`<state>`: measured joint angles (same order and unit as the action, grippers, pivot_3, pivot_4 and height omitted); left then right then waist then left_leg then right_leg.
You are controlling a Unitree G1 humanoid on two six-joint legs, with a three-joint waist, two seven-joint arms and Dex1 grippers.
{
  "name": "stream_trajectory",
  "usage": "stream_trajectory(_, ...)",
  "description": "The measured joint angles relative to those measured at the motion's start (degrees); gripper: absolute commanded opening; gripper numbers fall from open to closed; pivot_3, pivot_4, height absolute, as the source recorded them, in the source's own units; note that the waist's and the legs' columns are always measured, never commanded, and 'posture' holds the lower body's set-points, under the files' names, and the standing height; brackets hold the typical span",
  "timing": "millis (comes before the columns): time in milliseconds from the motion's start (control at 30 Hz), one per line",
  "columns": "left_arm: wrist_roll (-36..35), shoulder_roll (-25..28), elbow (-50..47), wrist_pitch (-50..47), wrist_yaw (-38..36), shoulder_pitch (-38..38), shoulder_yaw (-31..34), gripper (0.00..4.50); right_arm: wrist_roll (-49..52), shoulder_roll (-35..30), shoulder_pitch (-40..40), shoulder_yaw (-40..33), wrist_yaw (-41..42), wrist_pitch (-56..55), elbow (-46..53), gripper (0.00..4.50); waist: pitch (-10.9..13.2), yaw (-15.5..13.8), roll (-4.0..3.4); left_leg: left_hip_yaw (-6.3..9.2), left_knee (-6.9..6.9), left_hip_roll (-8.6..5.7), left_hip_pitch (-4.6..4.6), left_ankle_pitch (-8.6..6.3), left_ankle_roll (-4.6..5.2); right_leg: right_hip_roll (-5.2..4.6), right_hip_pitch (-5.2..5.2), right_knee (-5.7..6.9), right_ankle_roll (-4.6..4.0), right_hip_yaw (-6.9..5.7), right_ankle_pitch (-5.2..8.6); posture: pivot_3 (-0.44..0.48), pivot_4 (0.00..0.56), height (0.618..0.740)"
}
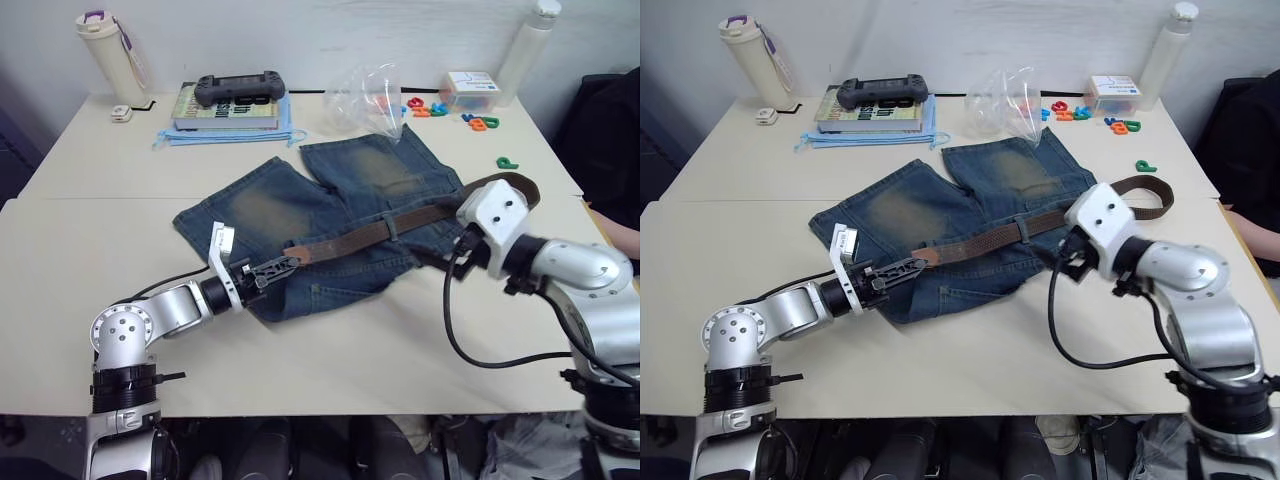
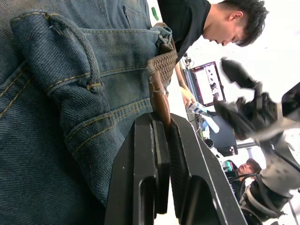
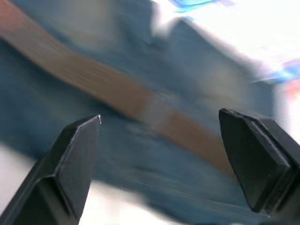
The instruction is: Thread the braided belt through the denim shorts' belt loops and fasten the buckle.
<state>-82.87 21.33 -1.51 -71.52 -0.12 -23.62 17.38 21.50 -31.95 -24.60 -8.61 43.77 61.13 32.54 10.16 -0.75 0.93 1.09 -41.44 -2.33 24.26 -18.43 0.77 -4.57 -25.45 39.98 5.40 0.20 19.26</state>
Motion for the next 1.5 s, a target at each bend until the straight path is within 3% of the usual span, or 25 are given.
stream_trajectory(167,0.0,-0.1,0.0,0.2,-0.1,0.0,-0.3,0.0,6.5,6.2,-1.9,-1.8,-1.9,11.5,2.3,4.3,0.0,0.0,-0.01,0.0,0.04,-0.02,0.0,0.0,0.0,-0.01,-0.02,0.01,-0.02,0.0,-0.01,0.0,0.15,0.667)
stream_trajectory(367,0.1,-0.1,0.0,0.6,-0.7,-0.1,-0.5,0.0,11.0,28.1,-6.6,-9.9,-10.9,29.7,-2.0,4.3,0.0,0.5,-0.02,-0.02,0.16,-0.07,-0.01,0.0,0.0,-0.02,-0.09,0.01,-0.04,0.01,-0.02,0.0,0.15,0.667)
stream_trajectory(500,0.0,-0.1,-0.1,1.0,-0.9,-0.1,-0.6,0.0,11.3,37.0,-8.5,-14.7,-17.0,31.1,-8.7,4.3,0.0,0.9,-0.03,-0.03,0.18,-0.08,-0.01,0.01,-0.01,-0.02,-0.13,0.06,-0.04,0.01,-0.02,0.0,0.15,0.667)
stream_trajectory(1000,-0.9,0.0,-2.5,1.7,-0.8,1.8,-0.5,0.0,12.8,40.1,-13.4,-26.6,-26.7,29.2,-20.8,4.3,0.0,1.1,-0.04,-0.06,0.24,-0.07,-0.01,0.01,-0.01,0.0,-0.19,0.11,-0.06,0.03,-0.01,0.0,0.15,0.667)
stream_trajectory(1233,-1.3,0.1,-2.9,2.2,-0.6,2.0,-0.5,0.0,16.7,40.2,-14.9,-29.8,-30.4,27.5,-22.0,4.3,0.0,1.1,-0.05,-0.07,0.27,-0.07,0.0,0.01,0.0,0.0,-0.2,0.09,-0.07,0.04,-0.01,0.0,0.15,0.667)
stream_trajectory(1333,-1.3,0.1,-3.0,2.3,-0.6,2.0,-0.5,0.0,18.4,40.3,-14.8,-29.6,-31.8,27.3,-22.1,3.52,0.0,1.1,-0.05,-0.07,0.27,-0.07,0.0,0.01,0.0,0.0,-0.2,0.09,-0.07,0.05,-0.01,0.0,0.15,0.667)
stream_trajectory(1500,-1.3,0.1,-3.0,2.5,-0.6,2.0,-0.6,0.0,20.8,40.3,-14.8,-27.7,-34.5,25.9,-22.3,1.06,0.0,1.1,-0.05,-0.07,0.29,-0.07,0.0,0.01,0.0,0.0,-0.21,0.09,-0.07,0.05,0.0,0.0,0.15,0.667)
